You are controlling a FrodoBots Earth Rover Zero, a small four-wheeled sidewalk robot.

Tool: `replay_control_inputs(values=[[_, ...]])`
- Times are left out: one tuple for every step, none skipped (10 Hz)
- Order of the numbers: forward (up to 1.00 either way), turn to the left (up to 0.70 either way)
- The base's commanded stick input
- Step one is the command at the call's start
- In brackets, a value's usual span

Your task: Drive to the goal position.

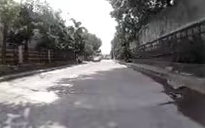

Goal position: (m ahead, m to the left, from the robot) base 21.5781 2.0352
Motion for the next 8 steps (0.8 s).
replay_control_inputs(values=[[1.00, -0.07], [1.00, -0.02], [1.00, 0.00], [1.00, 0.00], [1.00, 0.00], [1.00, 0.00], [1.00, 0.00], [1.00, -0.01]])
